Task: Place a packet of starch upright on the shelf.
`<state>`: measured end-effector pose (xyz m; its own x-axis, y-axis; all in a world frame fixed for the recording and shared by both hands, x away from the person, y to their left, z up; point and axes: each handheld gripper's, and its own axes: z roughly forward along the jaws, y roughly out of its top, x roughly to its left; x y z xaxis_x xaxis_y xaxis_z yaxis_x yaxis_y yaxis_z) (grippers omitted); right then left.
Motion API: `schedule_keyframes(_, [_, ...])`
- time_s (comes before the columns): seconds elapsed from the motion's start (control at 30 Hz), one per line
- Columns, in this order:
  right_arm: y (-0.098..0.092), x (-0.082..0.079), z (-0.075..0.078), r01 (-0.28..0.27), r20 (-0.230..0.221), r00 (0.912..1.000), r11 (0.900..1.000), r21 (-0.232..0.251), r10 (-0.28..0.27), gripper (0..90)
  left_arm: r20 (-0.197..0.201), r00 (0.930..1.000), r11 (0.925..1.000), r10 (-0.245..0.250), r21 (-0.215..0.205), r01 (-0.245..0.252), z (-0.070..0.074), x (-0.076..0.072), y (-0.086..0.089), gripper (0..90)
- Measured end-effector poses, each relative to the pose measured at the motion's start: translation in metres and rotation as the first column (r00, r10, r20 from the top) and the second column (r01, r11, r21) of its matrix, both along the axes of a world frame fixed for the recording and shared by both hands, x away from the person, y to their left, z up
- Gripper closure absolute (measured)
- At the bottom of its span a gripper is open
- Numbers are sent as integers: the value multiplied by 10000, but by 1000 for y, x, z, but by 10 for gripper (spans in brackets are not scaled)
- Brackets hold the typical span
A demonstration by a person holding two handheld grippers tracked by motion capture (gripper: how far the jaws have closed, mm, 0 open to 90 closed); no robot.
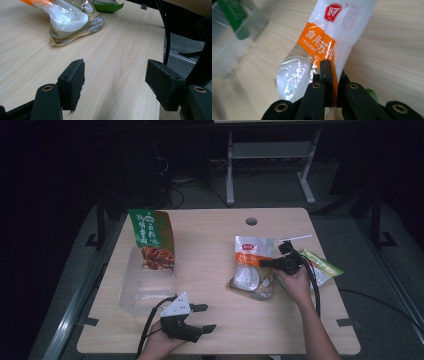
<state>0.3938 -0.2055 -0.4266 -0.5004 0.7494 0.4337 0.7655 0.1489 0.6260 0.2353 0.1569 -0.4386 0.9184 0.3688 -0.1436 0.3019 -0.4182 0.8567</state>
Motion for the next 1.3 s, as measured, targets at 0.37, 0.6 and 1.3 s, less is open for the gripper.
schedule_keyframes(0.37, [16,-36,34,-1262,1331,9839,9910,455,1192,898,39,9999,9999,95,-46,-95,1,0,2,315])
schedule_keyframes(0.6, [33,-65,50,-2203,2102,9546,9752,210,2111,900,64,9999,10000,78,-29,-78,2,0,3,319])
schedule_keyframes(1.3, [56,-100,43,-3979,2206,9043,9088,1252,3655,900,-74,9998,9997,195,-166,-197,-1,2,1,325])
